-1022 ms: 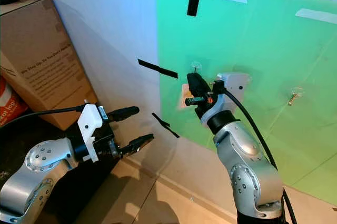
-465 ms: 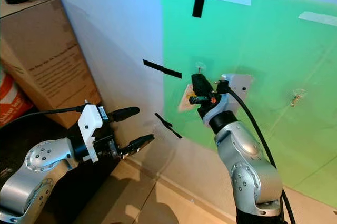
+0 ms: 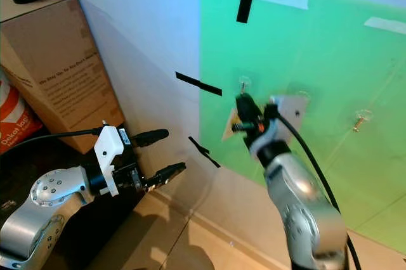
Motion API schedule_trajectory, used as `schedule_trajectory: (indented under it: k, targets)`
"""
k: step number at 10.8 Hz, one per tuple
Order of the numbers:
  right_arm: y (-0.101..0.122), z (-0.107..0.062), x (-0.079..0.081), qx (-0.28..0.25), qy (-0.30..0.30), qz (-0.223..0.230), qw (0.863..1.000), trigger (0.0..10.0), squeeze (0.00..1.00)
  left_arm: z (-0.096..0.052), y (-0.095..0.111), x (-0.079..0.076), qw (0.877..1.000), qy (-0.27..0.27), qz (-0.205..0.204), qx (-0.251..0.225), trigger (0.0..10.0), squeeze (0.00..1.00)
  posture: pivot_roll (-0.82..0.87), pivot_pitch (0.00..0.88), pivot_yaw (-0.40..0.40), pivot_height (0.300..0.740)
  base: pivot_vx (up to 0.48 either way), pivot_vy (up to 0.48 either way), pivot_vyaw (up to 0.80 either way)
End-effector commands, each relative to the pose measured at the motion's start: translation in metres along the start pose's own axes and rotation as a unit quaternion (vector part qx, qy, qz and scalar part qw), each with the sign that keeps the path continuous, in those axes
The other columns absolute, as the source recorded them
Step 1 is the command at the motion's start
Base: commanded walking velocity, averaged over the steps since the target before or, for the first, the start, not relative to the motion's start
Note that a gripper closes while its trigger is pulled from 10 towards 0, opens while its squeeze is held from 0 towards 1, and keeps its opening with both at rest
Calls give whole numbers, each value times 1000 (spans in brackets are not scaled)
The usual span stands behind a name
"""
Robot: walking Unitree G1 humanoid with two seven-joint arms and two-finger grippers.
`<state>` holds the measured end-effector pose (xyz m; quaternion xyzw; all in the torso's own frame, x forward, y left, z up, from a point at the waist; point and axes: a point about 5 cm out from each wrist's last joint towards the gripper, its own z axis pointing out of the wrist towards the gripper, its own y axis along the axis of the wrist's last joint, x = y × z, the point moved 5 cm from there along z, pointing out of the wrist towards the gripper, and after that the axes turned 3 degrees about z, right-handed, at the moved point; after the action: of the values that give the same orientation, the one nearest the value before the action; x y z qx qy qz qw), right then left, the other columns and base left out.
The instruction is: Hang keys on a hook
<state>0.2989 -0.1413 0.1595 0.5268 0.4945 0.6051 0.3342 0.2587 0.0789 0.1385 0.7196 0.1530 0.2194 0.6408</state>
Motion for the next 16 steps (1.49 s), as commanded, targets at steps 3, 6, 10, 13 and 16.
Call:
schedule_trajectory:
  k: [3, 6, 10, 13, 16]
  targets:
    - [-8, -7, -10, 22, -24, -6, 999, 10000, 0, 3, 2, -1, 1000, -8, 1, -4, 10000, 0, -112, 6, 47, 740, 0, 0, 0]
    - [2, -6, -4, -1, -7, 2, 1000, 10000, 0, 5, 3, -1, 1000, -6, 3, -6, 10000, 0, -117, 7, 34, 740, 0, 0, 0]
    - [10, -2, -3, -5, 6, -5, 1000, 10000, 0, 11, 7, 2, 1000, 6, 10, -17, 10000, 0, -161, 11, 8, 740, 0, 0, 0]
    - [16, -2, -1, -11, 10, -8, 1000, 10000, 0, 13, 8, 1, 1000, 6, 9, -20, 10000, 0, -158, 28, 10, 740, 0, 0, 0]
    - [24, 0, 5, -31, 14, -1, 999, 10000, 0, 16, 12, 2, 1000, 3, 18, -19, 10000, 0, -134, 27, 18, 740, 0, 0, 0]
